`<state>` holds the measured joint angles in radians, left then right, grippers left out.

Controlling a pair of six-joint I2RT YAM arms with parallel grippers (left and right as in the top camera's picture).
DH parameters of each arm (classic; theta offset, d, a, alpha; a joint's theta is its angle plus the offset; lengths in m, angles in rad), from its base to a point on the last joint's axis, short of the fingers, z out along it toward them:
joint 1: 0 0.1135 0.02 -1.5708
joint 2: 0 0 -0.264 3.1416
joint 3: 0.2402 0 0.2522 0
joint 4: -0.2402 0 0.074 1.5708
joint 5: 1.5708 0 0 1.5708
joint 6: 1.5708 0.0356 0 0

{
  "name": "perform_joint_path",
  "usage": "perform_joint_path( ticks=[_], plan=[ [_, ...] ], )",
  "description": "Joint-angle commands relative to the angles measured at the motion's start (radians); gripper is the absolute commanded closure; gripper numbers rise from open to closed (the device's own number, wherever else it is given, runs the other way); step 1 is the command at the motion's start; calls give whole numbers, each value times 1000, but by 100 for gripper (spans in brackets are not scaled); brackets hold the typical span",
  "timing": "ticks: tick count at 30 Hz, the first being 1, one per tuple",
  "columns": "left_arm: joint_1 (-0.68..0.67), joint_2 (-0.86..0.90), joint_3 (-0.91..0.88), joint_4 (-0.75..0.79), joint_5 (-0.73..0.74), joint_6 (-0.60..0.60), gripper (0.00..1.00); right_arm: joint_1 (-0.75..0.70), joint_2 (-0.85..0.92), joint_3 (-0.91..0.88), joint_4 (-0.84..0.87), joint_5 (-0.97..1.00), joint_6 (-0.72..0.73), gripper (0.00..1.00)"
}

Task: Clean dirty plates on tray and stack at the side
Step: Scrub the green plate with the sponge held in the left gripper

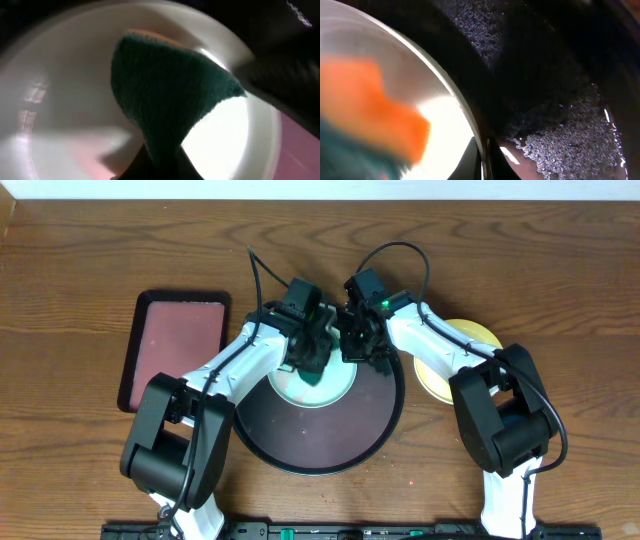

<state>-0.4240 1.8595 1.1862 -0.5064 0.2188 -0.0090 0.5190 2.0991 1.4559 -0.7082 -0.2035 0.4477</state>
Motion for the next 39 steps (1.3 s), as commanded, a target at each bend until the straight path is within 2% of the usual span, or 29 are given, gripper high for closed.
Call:
perform_joint_path(
  ticks=[1,4,8,12,17,19,21,27,29,31,35,39],
  plan=[
    [2,15,6,20,-277,-89,93,13,31,4,-2,11,8,99],
    [2,15,6,3,-420,-155,92,13,31,4,-3,11,8,99],
    [1,15,6,-85,-402,-208,92,13,31,4,-3,11,8,99],
    [-3,15,6,-190,-202,-190,93,13,31,4,-2,11,8,99],
    [-3,15,6,-248,172,60,92,13,31,4,-2,11,8,99],
    [-3,15,6,-235,228,103,93,13,31,4,-2,11,7,99],
    [-3,15,6,-195,222,103,92,13,31,4,-2,11,7,99],
    [-2,15,6,-27,73,101,93,13,31,4,-2,11,7,99],
    [-1,15,6,13,-43,72,93,13,31,4,-3,11,4,99],
    [3,15,6,31,-194,-6,93,13,31,4,-2,8,0,99],
    [9,14,9,-9,-402,-138,92,13,31,4,-2,7,0,99],
    [9,5,53,-167,-550,-275,93,12,31,4,-2,4,0,99]
  ],
)
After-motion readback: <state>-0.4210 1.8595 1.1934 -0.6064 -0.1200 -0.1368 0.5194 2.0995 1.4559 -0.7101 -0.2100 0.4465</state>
